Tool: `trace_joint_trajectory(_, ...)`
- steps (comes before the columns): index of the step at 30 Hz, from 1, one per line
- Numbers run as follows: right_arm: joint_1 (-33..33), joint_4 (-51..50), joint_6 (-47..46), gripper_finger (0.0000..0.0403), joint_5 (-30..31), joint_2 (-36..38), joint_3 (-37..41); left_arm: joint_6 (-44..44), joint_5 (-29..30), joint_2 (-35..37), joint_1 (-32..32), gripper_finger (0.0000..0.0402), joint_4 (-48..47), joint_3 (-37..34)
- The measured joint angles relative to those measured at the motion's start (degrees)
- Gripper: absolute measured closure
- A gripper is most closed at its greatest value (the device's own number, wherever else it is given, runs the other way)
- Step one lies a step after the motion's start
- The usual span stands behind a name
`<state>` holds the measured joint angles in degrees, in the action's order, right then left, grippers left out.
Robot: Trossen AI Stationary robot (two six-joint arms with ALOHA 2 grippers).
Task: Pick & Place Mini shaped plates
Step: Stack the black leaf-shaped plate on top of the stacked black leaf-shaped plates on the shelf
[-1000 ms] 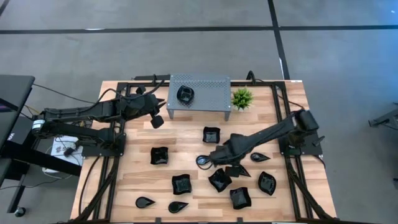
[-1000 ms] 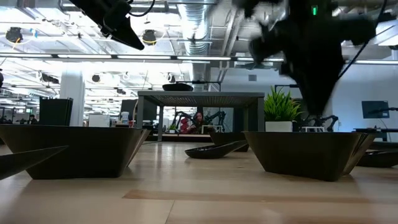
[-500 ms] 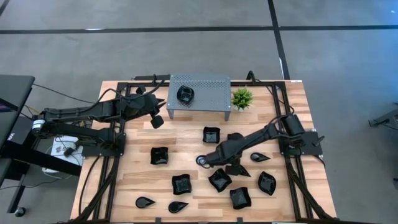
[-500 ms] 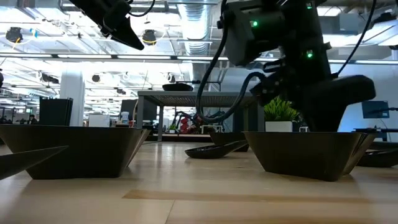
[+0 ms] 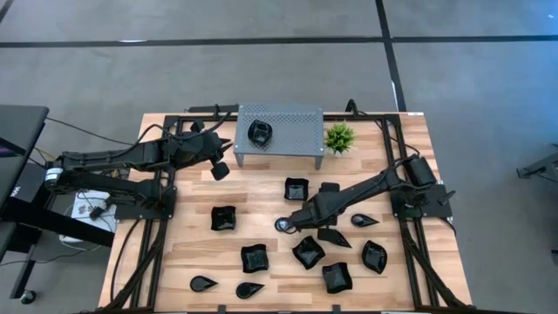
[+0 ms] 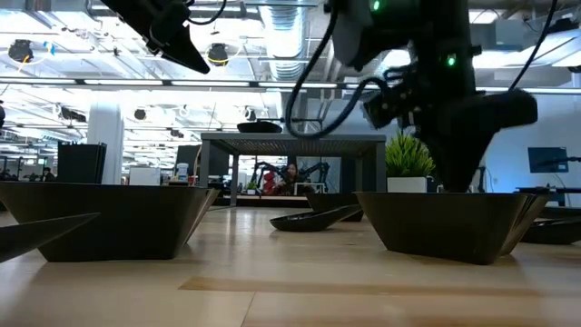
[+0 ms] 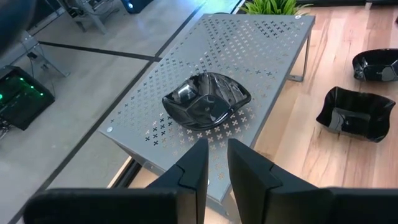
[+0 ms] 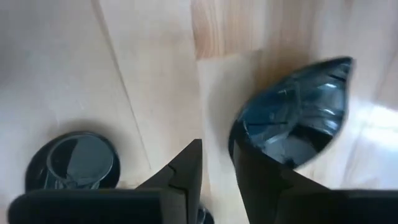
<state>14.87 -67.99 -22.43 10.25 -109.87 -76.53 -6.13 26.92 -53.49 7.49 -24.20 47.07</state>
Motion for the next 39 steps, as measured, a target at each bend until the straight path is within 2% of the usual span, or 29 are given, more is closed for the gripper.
trace_joint_trajectory(5,-2.15,4.00,1.76,0.0316,-0.05,-0.12,4.15,0.01,0.00,0.00,-0.01,0.0339,-0.46,0.00)
trace_joint_trajectory(17,-8.49,9.27,3.28,0.0320,0.35,-0.10,7.54,0.02,0.00,0.00,-0.02,0.0339,-0.46,0.00)
trace_joint_trajectory(20,-9.59,9.45,3.07,0.0342,0.36,-0.08,7.54,0.02,0.00,0.00,-0.01,0.0339,-0.46,0.00)
trace_joint_trajectory(23,-10.31,9.21,3.48,0.0385,0.37,-0.01,7.50,0.02,0.00,0.00,-0.02,0.0339,-0.46,0.00)
trace_joint_trajectory(26,-10.60,9.10,3.45,0.0391,0.36,0.29,7.41,0.02,0.00,0.00,-0.01,0.0339,-0.46,0.00)
trace_joint_trajectory(29,-10.55,8.91,3.51,0.0386,-0.33,1.04,5.98,0.02,0.00,0.00,-0.02,0.0339,-0.46,0.00)
trace_joint_trajectory(33,-10.41,7.52,4.79,0.0399,-3.02,3.07,1.99,0.02,0.00,0.00,-0.01,0.0339,-0.46,0.00)
trace_joint_trajectory(37,-10.47,2.46,0.49,0.0398,-2.52,5.78,-4.31,0.02,0.00,0.00,0.00,0.0339,-0.46,0.00)
trace_joint_trajectory(39,-10.51,1.41,-1.82,0.0400,-0.36,7.44,-7.22,0.02,0.00,0.00,-0.01,0.0339,-0.46,0.00)
